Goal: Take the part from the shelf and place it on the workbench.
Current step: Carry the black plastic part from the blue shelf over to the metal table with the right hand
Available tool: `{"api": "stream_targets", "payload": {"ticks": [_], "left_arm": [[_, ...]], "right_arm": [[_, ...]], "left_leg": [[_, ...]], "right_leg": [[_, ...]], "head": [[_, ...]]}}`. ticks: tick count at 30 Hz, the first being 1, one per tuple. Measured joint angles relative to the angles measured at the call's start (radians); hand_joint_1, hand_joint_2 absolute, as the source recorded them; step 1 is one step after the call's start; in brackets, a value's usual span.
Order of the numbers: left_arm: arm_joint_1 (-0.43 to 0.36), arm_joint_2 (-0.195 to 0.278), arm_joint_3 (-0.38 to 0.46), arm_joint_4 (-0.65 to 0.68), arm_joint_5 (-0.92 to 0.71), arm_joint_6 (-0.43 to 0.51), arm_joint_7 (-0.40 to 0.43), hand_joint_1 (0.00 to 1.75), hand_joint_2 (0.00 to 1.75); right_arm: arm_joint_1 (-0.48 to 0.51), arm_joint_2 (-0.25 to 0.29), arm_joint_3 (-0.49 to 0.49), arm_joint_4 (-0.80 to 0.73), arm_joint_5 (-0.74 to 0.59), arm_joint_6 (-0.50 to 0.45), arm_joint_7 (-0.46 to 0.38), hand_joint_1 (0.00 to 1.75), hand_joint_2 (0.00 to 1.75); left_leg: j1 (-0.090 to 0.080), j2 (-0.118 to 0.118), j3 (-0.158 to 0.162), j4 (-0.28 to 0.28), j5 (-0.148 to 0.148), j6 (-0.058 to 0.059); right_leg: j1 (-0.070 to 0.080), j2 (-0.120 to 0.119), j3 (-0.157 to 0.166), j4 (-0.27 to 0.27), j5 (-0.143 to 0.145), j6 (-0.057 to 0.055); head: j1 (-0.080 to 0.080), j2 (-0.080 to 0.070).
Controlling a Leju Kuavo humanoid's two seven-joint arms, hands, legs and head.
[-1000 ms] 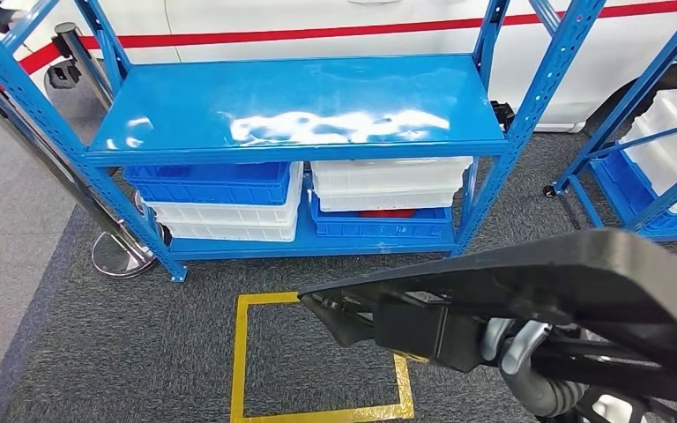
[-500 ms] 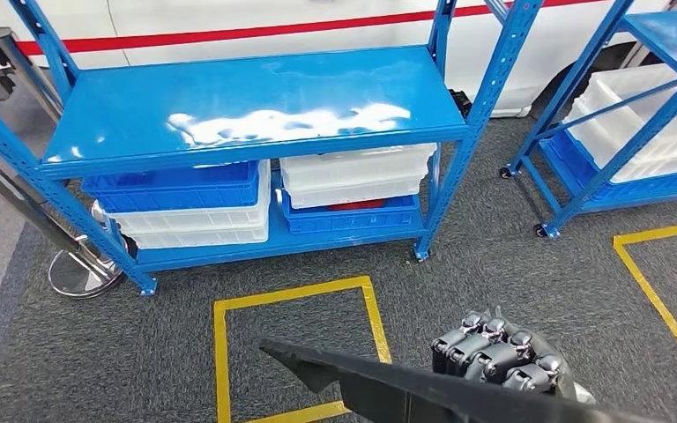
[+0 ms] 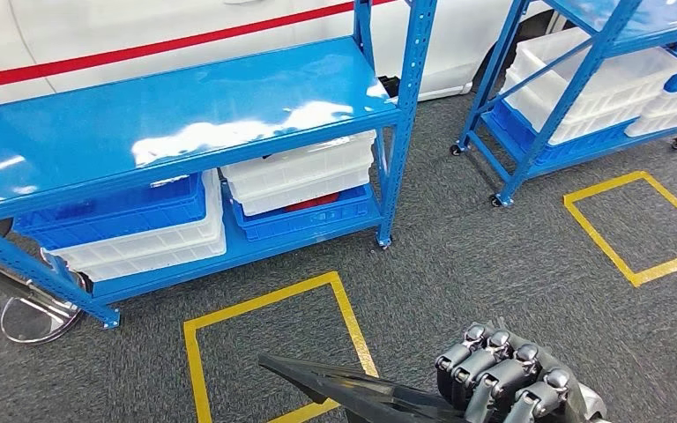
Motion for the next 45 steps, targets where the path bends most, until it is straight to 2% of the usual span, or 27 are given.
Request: {"api": "stream_targets", "payload": {"ticks": [2, 8, 11, 12, 13, 14, 15, 16, 18, 19, 20, 21, 23, 25, 28, 30, 32, 33, 34, 35, 36, 37, 38, 40, 41, 43, 45], "left_arm": [[0.002, 0.001, 0.0, 0.0, -0.007, 0.0, 0.007, 0.0, 1.75], [0.002, 0.001, 0.0, 0.0, -0.01, 0.0, 0.01, 0.0, 1.75], [0.0, 0.004, 0.0, 0.0, -0.018, -0.006, 0.012, 0.0, 1.75], [-0.001, 0.006, 0.0, 0.0, -0.021, -0.008, 0.013, 0.0, 1.75], [-0.003, 0.009, 0.0, 0.0, -0.025, -0.01, 0.015, 0.0, 1.75], [-0.006, 0.012, -0.001, 0.0, -0.029, -0.013, 0.016, 0.0, 1.75], [-0.008, 0.014, -0.002, 0.0, -0.032, -0.016, 0.019, 0.0, 1.75], [-0.01, 0.017, -0.002, 0.0, -0.033, -0.021, 0.022, 0.0, 1.75], [-0.009, 0.022, -0.002, 0.0, -0.03, -0.028, 0.031, 0.0, 1.75], [-0.009, 0.024, -0.002, 0.0, -0.026, -0.029, 0.036, 0.0, 1.75], [-0.01, 0.026, -0.001, 0.0, -0.021, -0.03, 0.04, 0.0, 1.75], [-0.012, 0.027, -0.001, 0.0, -0.018, -0.03, 0.043, 0.0, 1.75], [-0.015, 0.028, 0.0, 0.0, -0.013, -0.03, 0.046, 0.0, 1.75], [-0.017, 0.028, 0.003, 0.0, -0.002, -0.03, 0.052, 0.0, 1.75], [-0.021, 0.026, 0.015, 0.0, 0.017, -0.025, 0.066, 0.0, 1.75], [-0.023, 0.023, 0.022, 0.0, 0.022, -0.019, 0.069, 0.0, 1.75], [-0.021, 0.02, 0.028, 0.0, 0.025, -0.012, 0.069, 0.0, 1.75], [-0.018, 0.019, 0.031, 0.0, 0.027, -0.009, 0.067, 0.0, 1.75], [-0.016, 0.018, 0.032, 0.0, 0.028, -0.007, 0.064, 0.0, 1.75], [-0.013, 0.017, 0.034, 0.0, 0.028, -0.008, 0.06, 0.0, 1.75], [-0.012, 0.017, 0.034, 0.0, 0.028, -0.01, 0.057, 0.0, 1.75], [-0.012, 0.017, 0.034, 0.0, 0.027, -0.013, 0.054, 0.0, 1.75], [-0.011, 0.016, 0.034, 0.0, 0.025, -0.016, 0.052, 0.0, 1.75], [-0.01, 0.015, 0.035, 0.0, 0.021, -0.019, 0.051, 0.0, 1.75], [-0.01, 0.014, 0.035, 0.0, 0.02, -0.017, 0.052, 0.0, 1.75], [-0.01, 0.012, 0.037, 0.0, 0.02, -0.012, 0.056, 0.0, 1.75], [-0.011, 0.009, 0.037, 0.0, 0.02, -0.008, 0.057, 0.0, 1.75]], "right_arm": [[0.011, 0.008, 0.0, -0.006, 0.018, -0.018, 0.0, 1.66, 1.75], [0.015, 0.009, 0.0, -0.009, 0.022, -0.027, 0.0, 1.66, 1.75], [0.022, 0.011, 0.002, -0.021, 0.032, -0.059, 0.0, 1.66, 1.75], [0.024, 0.011, 0.003, -0.028, 0.037, -0.073, 0.0, 1.66, 1.75], [0.029, 0.011, 0.006, -0.037, 0.041, -0.09, 0.0, 1.66, 1.75], [0.036, 0.011, 0.009, -0.045, 0.045, -0.109, 0.0, 1.66, 1.75], [0.042, 0.011, 0.011, -0.053, 0.045, -0.128, 0.0, 1.66, 1.75], [0.047, 0.011, 0.014, -0.057, 0.041, -0.143, 0.0, 1.66, 1.75], [0.043, 0.011, 0.014, -0.052, 0.018, -0.148, 0.0, 1.66, 1.75], [0.036, 0.011, 0.013, -0.044, 0.004, -0.142, 0.0, 1.66, 1.75], [0.026, 0.011, 0.011, -0.034, -0.009, -0.135, 0.0, 1.66, 1.75], [0.016, 0.011, 0.009, -0.024, -0.019, -0.129, 0.0, 1.66, 1.75], [-0.003, 0.011, 0.005, -0.008, -0.03, -0.119, 0.001, 1.66, 1.75], [-0.027, 0.011, 0.003, 0.008, -0.039, -0.106, 0.001, 1.66, 1.75], [-0.078, 0.011, 0.003, 0.054, -0.061, -0.087, 0.005, 1.66, 1.75], [-0.112, 0.011, 0.002, 0.082, -0.079, -0.081, 0.01, 1.66, 1.75], [-0.137, 0.013, 0.002, 0.103, -0.095, -0.078, 0.015, 1.66, 1.75], [-0.142, 0.013, 0.002, 0.113, -0.1, -0.077, 0.018, 1.66, 1.75], [-0.144, 0.013, 0.002, 0.123, -0.103, -0.076, 0.02, 1.66, 1.75], [-0.145, 0.013, 0.001, 0.132, -0.105, -0.075, 0.021, 1.66, 1.75], [-0.145, 0.013, 0.001, 0.141, -0.106, -0.075, 0.021, 1.66, 1.75], [-0.147, 0.013, 0.001, 0.149, -0.108, -0.074, 0.02, 1.66, 1.75], [-0.148, 0.013, 0.0, 0.155, -0.109, -0.074, 0.019, 1.66, 1.75], [-0.151, 0.012, -0.001, 0.165, -0.115, -0.067, 0.02, 1.66, 1.75], [-0.153, 0.012, -0.002, 0.17, -0.12, -0.062, 0.021, 1.66, 1.75], [-0.155, 0.01, -0.004, 0.177, -0.131, -0.054, 0.026, 1.66, 1.75], [-0.16, 0.007, -0.006, 0.182, -0.136, -0.051, 0.028, 1.66, 1.75]], "left_leg": [[0.0, -0.003, -0.029, 0.059, -0.011, -0.001], [0.0, -0.003, -0.03, 0.058, -0.003, -0.001], [0.002, -0.007, 0.007, -0.033, 0.063, 0.002], [0.004, -0.031, 0.035, -0.1, 0.096, 0.004], [0.005, -0.05, 0.056, -0.153, 0.117, 0.008], [0.007, -0.059, 0.074, -0.2, 0.134, 0.018], [0.007, -0.061, 0.084, -0.231, 0.143, 0.029], [0.006, -0.039, 0.083, -0.238, 0.146, 0.038], [0.003, -0.001, 0.081, -0.241, 0.149, 0.047], [0.001, 0.014, 0.08, -0.241, 0.149, 0.047], [0.001, 0.027, 0.081, -0.241, 0.149, 0.047], [0.0, 0.039, 0.081, -0.241, 0.148, 0.047], [-0.003, 0.058, 0.085, -0.241, 0.146, 0.044], [-0.007, 0.072, 0.088, -0.241, 0.143, 0.036], [-0.008, 0.091, 0.094, -0.243, 0.14, 0.021], [-0.007, 0.057, 0.08, -0.203, 0.109, 0.014], [-0.005, 0.011, 0.028, -0.09, 0.048, 0.012], [-0.005, 0.001, -0.005, -0.023, 0.021, 0.01], [-0.005, -0.003, -0.029, 0.024, 0.009, 0.009], [-0.004, -0.004, -0.039, 0.038, 0.017, 0.007], [-0.002, -0.006, -0.03, 0.011, 0.045, 0.006], [0.001, -0.013, -0.006, -0.049, 0.086, 0.005], [0.005, -0.033, 0.024, -0.117, 0.119, 0.003], [0.01, -0.072, 0.062, -0.207, 0.149, 0.005], [0.01, -0.08, 0.066, -0.219, 0.147, 0.01], [0.006, -0.061, 0.065, -0.222, 0.15, 0.023], [0.006, -0.039, 0.067, -0.228, 0.155, 0.038]], "right_leg": [[0.001, 0.015, 0.0, 0.002, 0.0, 0.0], [0.001, 0.021, 0.0, 0.002, 0.0, 0.0], [0.0, 0.042, 0.0, 0.008, -0.001, 0.001], [0.0, 0.054, -0.002, 0.013, -0.003, 0.004], [-0.001, 0.072, -0.008, 0.018, -0.002, 0.013], [-0.002, 0.075, -0.019, 0.029, -0.006, 0.024], [-0.002, 0.065, -0.042, 0.067, -0.027, 0.037], [-0.003, 0.048, -0.073, 0.121, -0.055, 0.049], [-0.005, 0.006, -0.139, 0.26, -0.121, 0.058], [-0.006, 0.001, -0.154, 0.296, -0.129, 0.059], [-0.006, -0.003, -0.152, 0.296, -0.119, 0.059], [-0.006, -0.008, -0.128, 0.256, -0.092, 0.057], [0.002, -0.043, -0.048, 0.115, -0.035, 0.044], [0.013, -0.069, -0.004, 0.029, -0.015, 0.03], [0.014, -0.047, -0.005, 0.014, -0.01, 0.017], [0.006, -0.028, -0.002, 0.001, -0.001, 0.006], [0.002, -0.011, -0.001, -0.004, 0.004, -0.001], [0.003, 0.0, -0.002, -0.003, 0.004, -0.002], [0.003, 0.011, -0.002, -0.002, 0.004, -0.002], [0.003, 0.023, -0.001, -0.001, 0.004, -0.001], [0.002, 0.036, -0.001, 0.001, 0.003, 0.0], [0.0, 0.048, -0.001, 0.005, 0.001, 0.003], [-0.001, 0.06, -0.002, 0.011, -0.002, 0.008], [-0.002, 0.084, -0.013, 0.026, -0.007, 0.021], [-0.003, 0.095, -0.019, 0.03, -0.007, 0.028], [-0.007, 0.109, -0.027, 0.03, -0.002, 0.04], [-0.006, 0.073, -0.043, 0.06, -0.02, 0.049]], "head": [[0.0, 0.0], [0.0, 0.0], [0.0, 0.0], [0.0, 0.0], [0.0, 0.0], [0.001, 0.0], [0.004, 0.0], [0.006, 0.0], [0.008, 0.0], [0.008, 0.0], [0.008, 0.0], [0.009, 0.0], [0.009, 0.0], [0.008, 0.0], [0.008, 0.0], [0.007, 0.0], [0.006, 0.0], [0.006, 0.0], [0.006, 0.0], [0.006, 0.0], [0.006, 0.0], [0.006, 0.0], [0.006, 0.0], [0.006, 0.0], [0.006, 0.0], [0.005, 0.0], [0.008, 0.0]]}}
